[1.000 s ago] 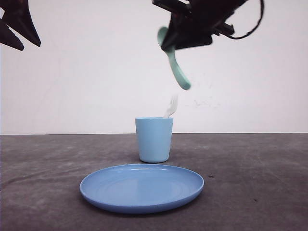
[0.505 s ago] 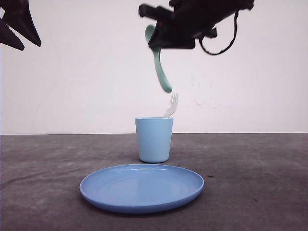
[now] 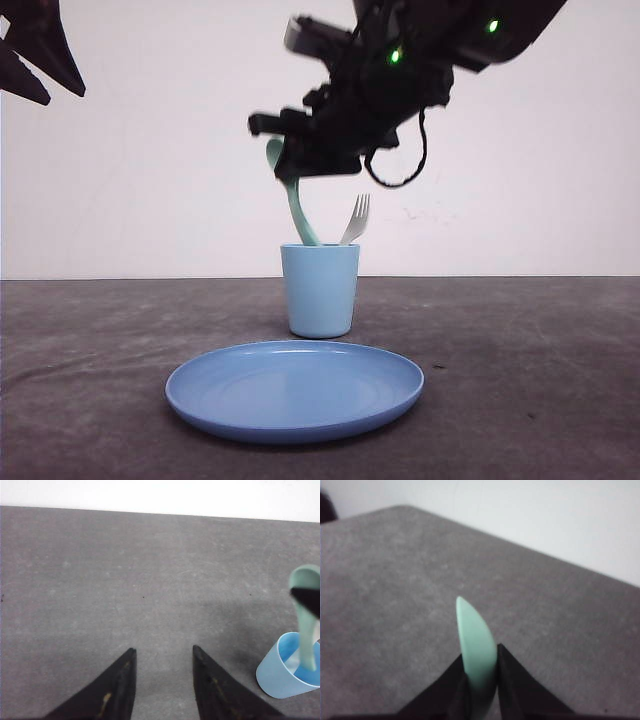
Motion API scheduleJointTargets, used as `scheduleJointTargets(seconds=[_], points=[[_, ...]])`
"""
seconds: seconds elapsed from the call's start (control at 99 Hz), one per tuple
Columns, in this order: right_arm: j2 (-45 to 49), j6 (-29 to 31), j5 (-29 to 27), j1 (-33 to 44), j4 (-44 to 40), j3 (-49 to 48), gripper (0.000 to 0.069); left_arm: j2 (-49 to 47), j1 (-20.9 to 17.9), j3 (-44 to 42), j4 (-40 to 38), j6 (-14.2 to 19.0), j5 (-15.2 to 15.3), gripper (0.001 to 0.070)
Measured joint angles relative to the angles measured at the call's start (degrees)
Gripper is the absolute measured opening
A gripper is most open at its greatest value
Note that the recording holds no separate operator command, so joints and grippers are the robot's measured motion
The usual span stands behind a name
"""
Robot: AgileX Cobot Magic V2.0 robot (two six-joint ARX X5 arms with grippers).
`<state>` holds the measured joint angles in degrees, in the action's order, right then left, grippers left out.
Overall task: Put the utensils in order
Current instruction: 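Lower the spoon into the cup beside the fork and release it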
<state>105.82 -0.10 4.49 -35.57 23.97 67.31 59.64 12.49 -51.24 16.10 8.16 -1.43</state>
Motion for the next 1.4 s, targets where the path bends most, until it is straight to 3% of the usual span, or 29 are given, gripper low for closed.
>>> scheduleJointTargets(seconds=[0.596, 0.828, 1.071, 1.253, 1.404], points=[[1.81, -1.01, 0.04, 0.00, -2.75, 0.59, 0.0066, 0.00, 0.00, 0.00, 0.04, 0.00, 0.00, 0.0196], [1.81, -1.22, 0.04, 0.00, -3.58, 0.59, 0.0219, 0.00, 0.00, 0.00, 0.09, 0.00, 0.00, 0.0196], [1.81, -1.22, 0.04, -0.07, -3.63, 0.59, 0.0501, 0.00, 0.00, 0.00, 0.13, 0.00, 0.00, 0.0196], [0.33, -1.05, 0.02, -0.11, -7.37, 0.59, 0.0537, 0.00, 0.00, 0.00, 0.26, 0.00, 0.00, 0.0196], [-6.16, -0.96, 0.02, -0.13, -12.98, 0.59, 0.0538, 0.00, 0.00, 0.00, 0.28, -0.09, 0.02, 0.0196]])
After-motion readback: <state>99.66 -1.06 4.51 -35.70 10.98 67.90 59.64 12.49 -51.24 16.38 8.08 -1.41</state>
